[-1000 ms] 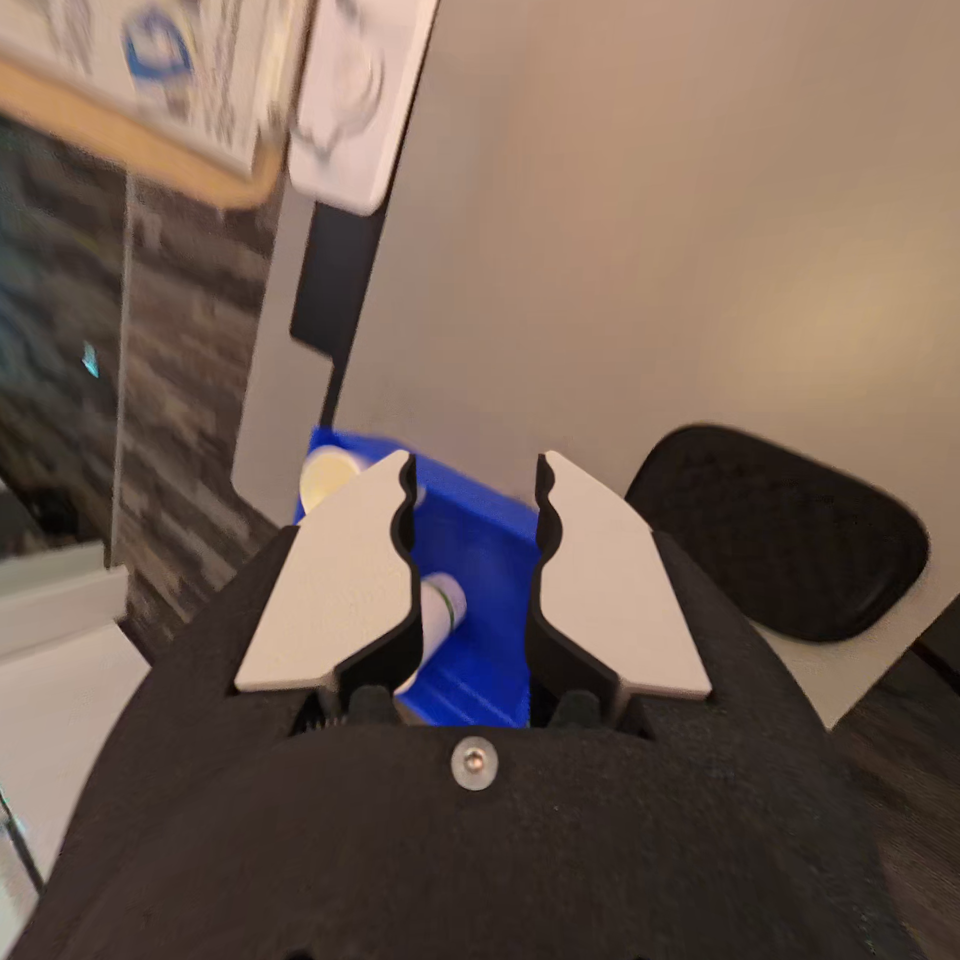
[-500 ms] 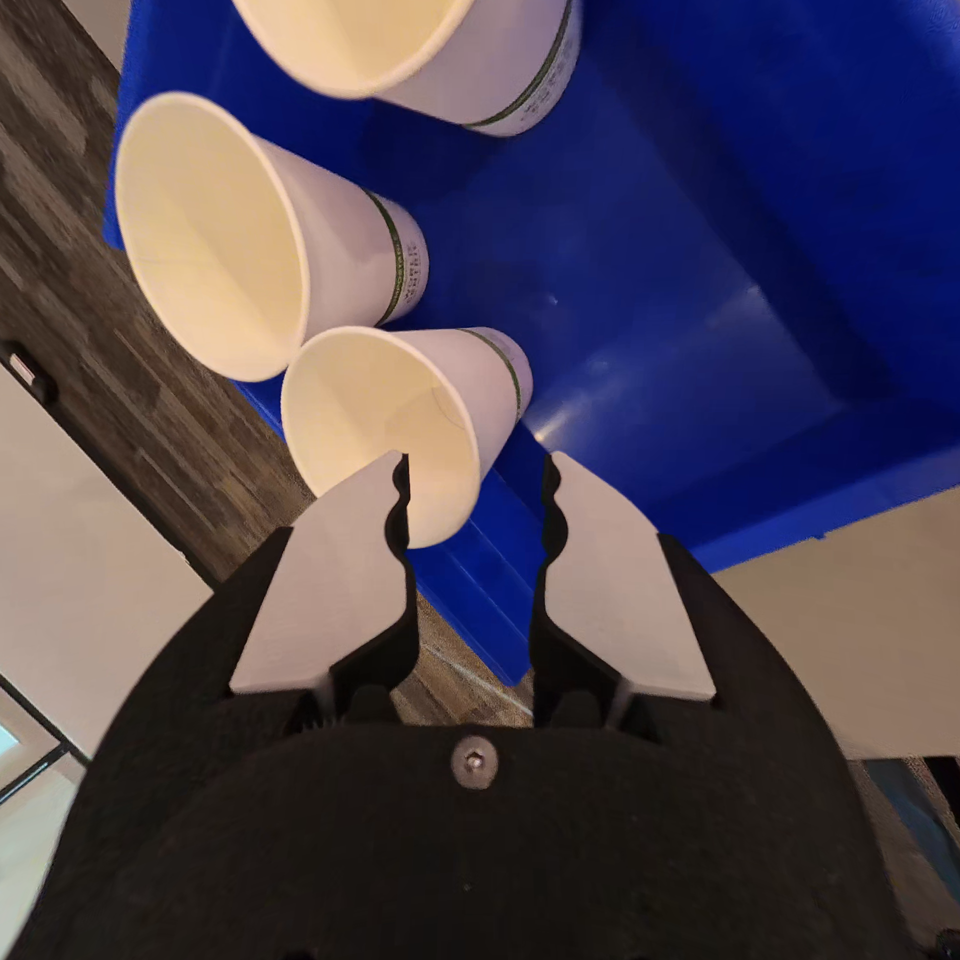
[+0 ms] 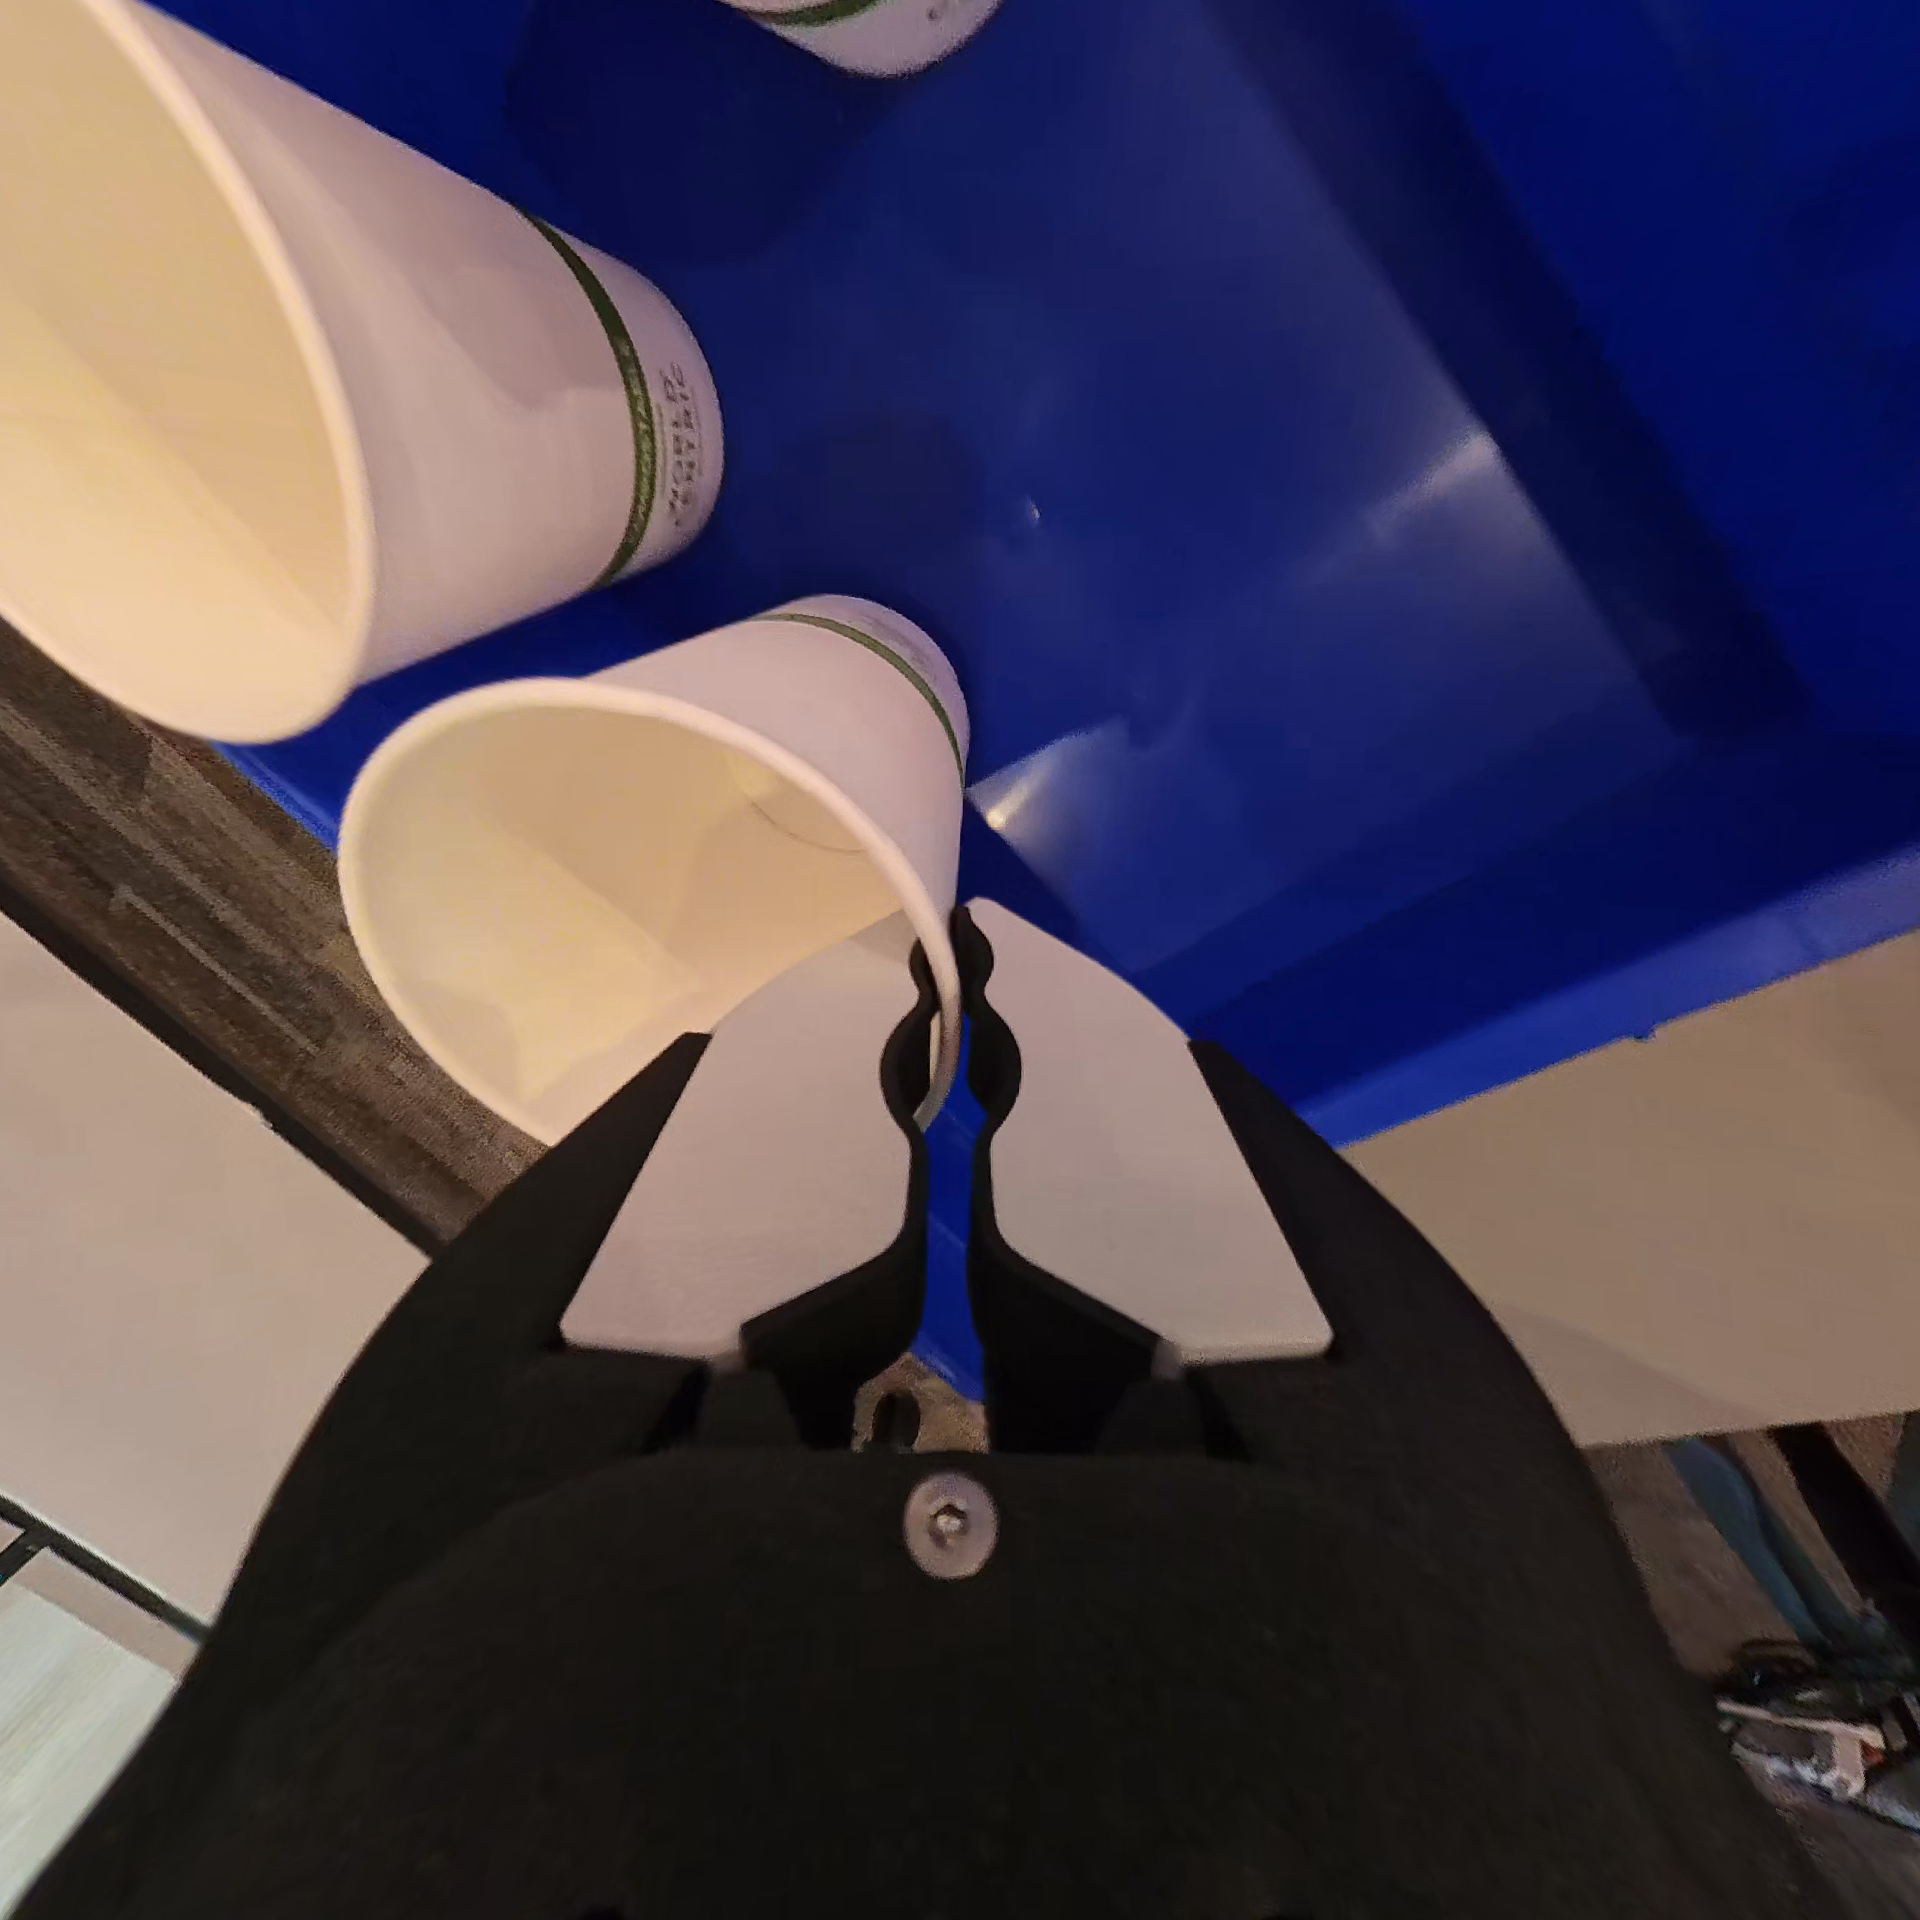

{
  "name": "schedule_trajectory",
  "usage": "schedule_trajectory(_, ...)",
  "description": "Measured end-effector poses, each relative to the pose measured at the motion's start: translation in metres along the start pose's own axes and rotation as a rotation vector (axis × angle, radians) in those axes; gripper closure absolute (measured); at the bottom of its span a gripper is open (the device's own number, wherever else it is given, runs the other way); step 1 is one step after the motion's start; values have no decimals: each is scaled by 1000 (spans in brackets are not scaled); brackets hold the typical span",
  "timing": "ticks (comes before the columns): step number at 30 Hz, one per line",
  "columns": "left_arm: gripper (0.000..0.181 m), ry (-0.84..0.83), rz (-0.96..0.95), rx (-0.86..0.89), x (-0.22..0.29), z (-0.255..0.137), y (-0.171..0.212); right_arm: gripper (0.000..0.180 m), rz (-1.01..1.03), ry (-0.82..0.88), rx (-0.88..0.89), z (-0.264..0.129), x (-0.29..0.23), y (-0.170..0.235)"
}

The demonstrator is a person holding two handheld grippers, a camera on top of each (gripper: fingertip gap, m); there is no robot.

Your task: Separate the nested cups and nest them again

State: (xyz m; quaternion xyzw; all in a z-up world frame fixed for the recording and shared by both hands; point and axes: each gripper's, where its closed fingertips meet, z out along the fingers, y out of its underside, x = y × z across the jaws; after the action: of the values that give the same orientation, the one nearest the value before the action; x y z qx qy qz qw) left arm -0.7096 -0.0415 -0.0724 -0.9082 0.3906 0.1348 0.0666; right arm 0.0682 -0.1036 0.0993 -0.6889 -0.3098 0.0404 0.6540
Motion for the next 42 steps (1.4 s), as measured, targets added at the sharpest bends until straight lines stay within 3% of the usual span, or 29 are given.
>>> schedule_trajectory(4,181,18,52,14,9,-32,8,69,-3,-30,2,4,-9,2)
schedule_trajectory(9,181,36,250,244,52,-137,-39,72,-31,-178,22,25,-52,-17)
schedule_trajectory(13,181,79,565,432,140,-222,-104,78,-5,-494,121,52,-135,-66)
schedule_trajectory(16,181,128,805,502,214,-254,-144,78,24,-758,194,67,-207,-103)
schedule_trajectory(19,181,130,983,515,270,-263,-174,78,63,-926,213,79,-257,-127)
schedule_trajectory(25,181,129,1191,552,337,-269,-203,75,93,-1001,176,99,-291,-131)
schedule_trajectory(34,181,137,1283,549,364,-270,-207,89,122,-1149,147,83,-307,-126)
schedule_trajectory(42,181,147,1334,522,375,-266,-197,86,100,-1275,73,71,-325,-114)
